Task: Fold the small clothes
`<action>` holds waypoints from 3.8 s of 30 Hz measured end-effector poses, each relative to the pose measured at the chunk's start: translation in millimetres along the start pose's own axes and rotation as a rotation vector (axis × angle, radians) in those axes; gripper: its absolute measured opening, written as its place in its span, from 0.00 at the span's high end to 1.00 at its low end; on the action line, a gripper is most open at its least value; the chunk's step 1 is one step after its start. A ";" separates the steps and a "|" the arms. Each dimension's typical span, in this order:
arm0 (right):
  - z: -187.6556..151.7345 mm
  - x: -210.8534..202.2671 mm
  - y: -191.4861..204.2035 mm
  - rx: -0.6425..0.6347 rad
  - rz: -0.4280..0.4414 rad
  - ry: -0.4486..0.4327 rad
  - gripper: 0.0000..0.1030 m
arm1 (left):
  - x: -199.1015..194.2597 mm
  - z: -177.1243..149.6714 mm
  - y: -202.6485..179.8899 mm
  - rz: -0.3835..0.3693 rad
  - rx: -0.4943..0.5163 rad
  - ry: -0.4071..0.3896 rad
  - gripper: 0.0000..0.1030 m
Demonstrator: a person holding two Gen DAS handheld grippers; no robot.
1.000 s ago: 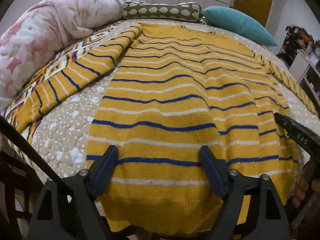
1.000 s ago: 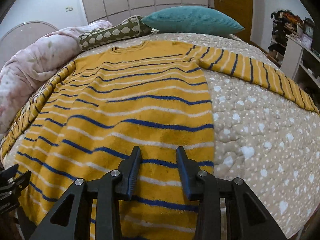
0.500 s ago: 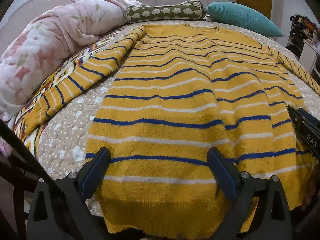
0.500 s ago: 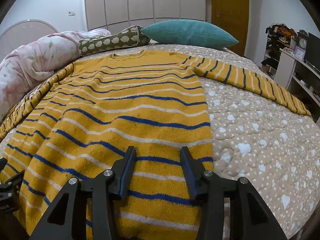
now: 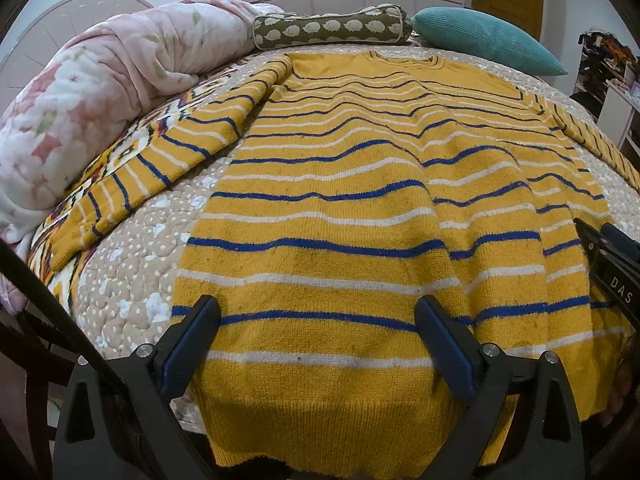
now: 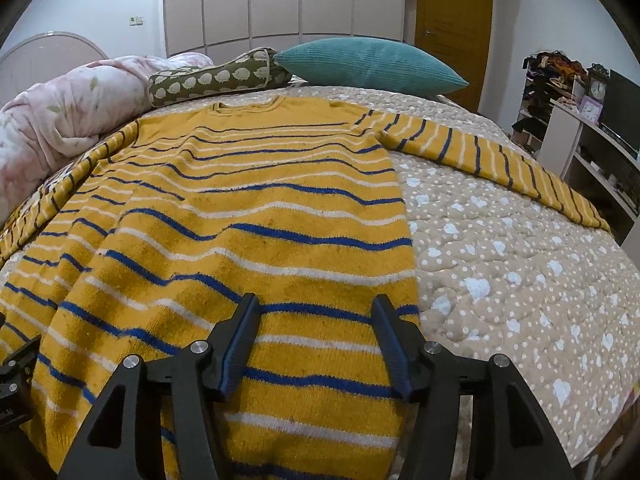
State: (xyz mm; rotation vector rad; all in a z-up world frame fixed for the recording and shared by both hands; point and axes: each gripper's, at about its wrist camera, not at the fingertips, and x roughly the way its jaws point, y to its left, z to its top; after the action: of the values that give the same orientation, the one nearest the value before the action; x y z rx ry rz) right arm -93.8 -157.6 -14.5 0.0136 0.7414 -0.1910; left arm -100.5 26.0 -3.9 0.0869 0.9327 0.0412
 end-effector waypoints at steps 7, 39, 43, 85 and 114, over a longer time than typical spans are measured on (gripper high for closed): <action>-1.3 -1.2 0.6 -0.003 -0.007 -0.006 0.39 | 0.0 -0.4 0.2 0.000 0.000 -0.001 0.05; -2.2 -2.8 3.1 -0.007 -0.016 -0.014 0.39 | 0.4 0.0 0.4 -0.002 0.002 0.000 0.05; -2.3 -2.8 3.1 -0.008 -0.017 -0.014 0.39 | 0.4 0.0 0.2 -0.002 0.002 0.000 0.05; -4.2 -3.6 5.0 -0.014 -0.026 -0.022 0.38 | 0.3 0.4 -0.8 -0.001 -0.001 0.002 0.05; 46.8 3.7 -386.9 0.743 -0.179 -0.037 0.38 | -55.3 28.4 14.7 -0.096 -0.031 -0.066 0.05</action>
State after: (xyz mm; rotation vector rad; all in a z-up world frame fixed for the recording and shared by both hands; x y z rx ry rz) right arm -128.5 -542.2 38.8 0.6497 0.6007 -0.6282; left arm -110.5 34.9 58.6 0.0143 0.8689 -0.0360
